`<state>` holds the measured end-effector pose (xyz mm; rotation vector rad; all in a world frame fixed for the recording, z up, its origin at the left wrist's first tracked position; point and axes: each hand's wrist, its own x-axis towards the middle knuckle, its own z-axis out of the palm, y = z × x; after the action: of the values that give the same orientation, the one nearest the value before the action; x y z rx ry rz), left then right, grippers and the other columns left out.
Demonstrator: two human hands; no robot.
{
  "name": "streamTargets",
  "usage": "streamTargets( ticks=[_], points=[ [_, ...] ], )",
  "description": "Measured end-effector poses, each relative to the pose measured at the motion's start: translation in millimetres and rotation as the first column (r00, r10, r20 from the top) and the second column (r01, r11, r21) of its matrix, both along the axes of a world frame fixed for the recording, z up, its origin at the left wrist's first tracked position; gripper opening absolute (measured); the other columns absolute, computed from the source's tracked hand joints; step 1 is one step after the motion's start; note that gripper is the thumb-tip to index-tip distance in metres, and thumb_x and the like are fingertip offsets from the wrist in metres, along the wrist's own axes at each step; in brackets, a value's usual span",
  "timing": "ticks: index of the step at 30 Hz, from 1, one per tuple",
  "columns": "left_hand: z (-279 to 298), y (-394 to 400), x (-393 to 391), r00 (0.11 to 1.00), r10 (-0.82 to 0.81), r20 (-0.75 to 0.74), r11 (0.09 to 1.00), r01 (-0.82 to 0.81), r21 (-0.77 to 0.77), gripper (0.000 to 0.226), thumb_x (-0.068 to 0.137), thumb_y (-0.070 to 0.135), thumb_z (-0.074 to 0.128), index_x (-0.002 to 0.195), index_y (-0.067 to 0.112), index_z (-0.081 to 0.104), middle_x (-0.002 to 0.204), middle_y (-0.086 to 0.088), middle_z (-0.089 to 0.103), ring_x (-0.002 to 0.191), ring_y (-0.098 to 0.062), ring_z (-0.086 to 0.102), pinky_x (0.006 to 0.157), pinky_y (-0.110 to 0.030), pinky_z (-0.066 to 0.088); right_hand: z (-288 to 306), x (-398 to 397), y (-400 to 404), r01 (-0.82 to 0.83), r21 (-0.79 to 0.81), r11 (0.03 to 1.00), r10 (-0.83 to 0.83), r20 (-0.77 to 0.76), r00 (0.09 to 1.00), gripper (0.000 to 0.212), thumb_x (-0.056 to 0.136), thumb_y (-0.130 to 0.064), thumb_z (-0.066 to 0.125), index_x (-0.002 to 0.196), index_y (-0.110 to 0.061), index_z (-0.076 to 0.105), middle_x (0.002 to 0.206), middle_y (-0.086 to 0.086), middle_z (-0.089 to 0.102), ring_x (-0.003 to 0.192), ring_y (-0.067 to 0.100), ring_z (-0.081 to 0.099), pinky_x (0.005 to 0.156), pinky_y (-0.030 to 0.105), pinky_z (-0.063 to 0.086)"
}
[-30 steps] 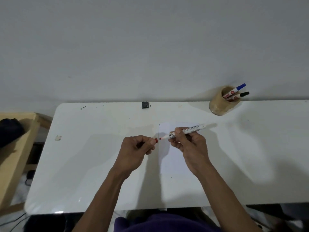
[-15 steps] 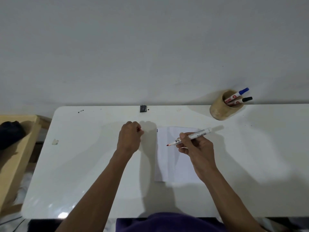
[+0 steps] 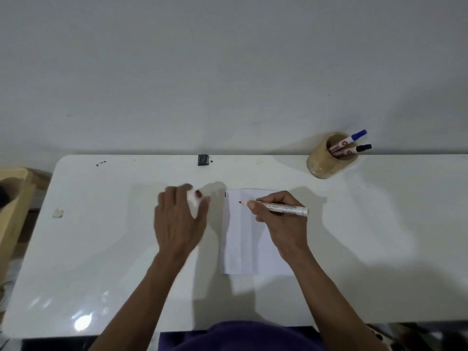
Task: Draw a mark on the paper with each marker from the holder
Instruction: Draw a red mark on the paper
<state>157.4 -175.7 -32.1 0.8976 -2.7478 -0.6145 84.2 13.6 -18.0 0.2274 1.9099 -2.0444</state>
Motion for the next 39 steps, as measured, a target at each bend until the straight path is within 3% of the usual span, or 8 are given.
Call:
streamTargets(
  ticks=[3, 6, 10, 15, 21, 39],
  points=[
    [-18, 24, 25, 0.959, -0.284, 0.0, 0.956, 0.283, -0.08, 0.041, 0.093, 0.047, 0.057, 0.12, 0.017, 0.063, 0.12, -0.011, 0.065, 0.11, -0.034, 0.06, 0.088, -0.042, 0.049, -11, -11, -7, -0.078, 0.009, 0.997, 0.078, -0.082, 0.994, 0.019, 0.075, 0.004, 0.085, 0.08, -0.005, 0.069, 0.081, 0.008, 0.075, 0.075, 0.021, 0.073, 0.07, 0.033, 0.059],
    [-35, 40, 34, 0.912, -0.396, 0.104, 0.912, 0.404, -0.072, 0.052, 0.096, 0.058, 0.047, 0.129, 0.02, 0.061, 0.137, -0.01, 0.062, 0.125, -0.031, 0.057, 0.103, -0.047, 0.046, -22, -22, -13, -0.136, 0.07, 0.988, 0.145, -0.139, 0.98, 0.018, 0.075, 0.007, 0.084, 0.081, -0.005, 0.072, 0.085, 0.01, 0.077, 0.08, 0.021, 0.075, 0.074, 0.034, 0.061],
    [-55, 39, 40, 0.891, -0.383, 0.245, 0.91, 0.409, -0.067, 0.065, 0.095, 0.067, 0.042, 0.146, 0.028, 0.048, 0.158, -0.01, 0.043, 0.148, -0.031, 0.037, 0.117, -0.059, 0.029, -39, -31, -23, -0.165, 0.167, 0.972, 0.196, -0.192, 0.962, 0.015, 0.076, 0.003, 0.085, 0.079, -0.002, 0.072, 0.079, 0.009, 0.076, 0.07, 0.016, 0.072, 0.064, 0.028, 0.058],
    [-70, 36, 45, 0.892, -0.371, 0.259, 0.91, 0.404, -0.09, 0.073, 0.094, 0.071, 0.038, 0.156, 0.034, 0.031, 0.167, -0.007, 0.028, 0.156, -0.027, 0.021, 0.124, -0.059, 0.015, -58, -35, -28, -0.153, 0.229, 0.961, 0.2, -0.196, 0.96, 0.016, 0.077, -0.003, 0.086, 0.079, -0.001, 0.071, 0.075, 0.006, 0.074, 0.065, 0.009, 0.069, 0.059, 0.021, 0.054],
    [-76, 38, 46, 0.924, -0.339, 0.176, 0.914, 0.368, -0.173, 0.072, 0.092, 0.07, 0.045, 0.154, 0.034, 0.037, 0.165, -0.006, 0.031, 0.156, -0.027, 0.022, 0.122, -0.061, 0.019, -66, -36, -31, -0.127, 0.246, 0.961, 0.18, -0.207, 0.962, 0.016, 0.077, -0.008, 0.087, 0.078, -0.01, 0.071, 0.075, 0.0, 0.074, 0.066, 0.008, 0.07, 0.059, 0.019, 0.053],
    [-80, 39, 46, 0.939, -0.329, 0.104, 0.914, 0.344, -0.214, 0.071, 0.091, 0.069, 0.048, 0.151, 0.031, 0.042, 0.163, -0.008, 0.035, 0.154, -0.029, 0.026, 0.121, -0.062, 0.021, -71, -36, -36, -0.119, 0.302, 0.946, 0.194, -0.233, 0.953, 0.014, 0.078, -0.01, 0.087, 0.08, -0.009, 0.074, 0.077, 0.0, 0.076, 0.066, 0.008, 0.07, 0.059, 0.02, 0.054]
  ],
)
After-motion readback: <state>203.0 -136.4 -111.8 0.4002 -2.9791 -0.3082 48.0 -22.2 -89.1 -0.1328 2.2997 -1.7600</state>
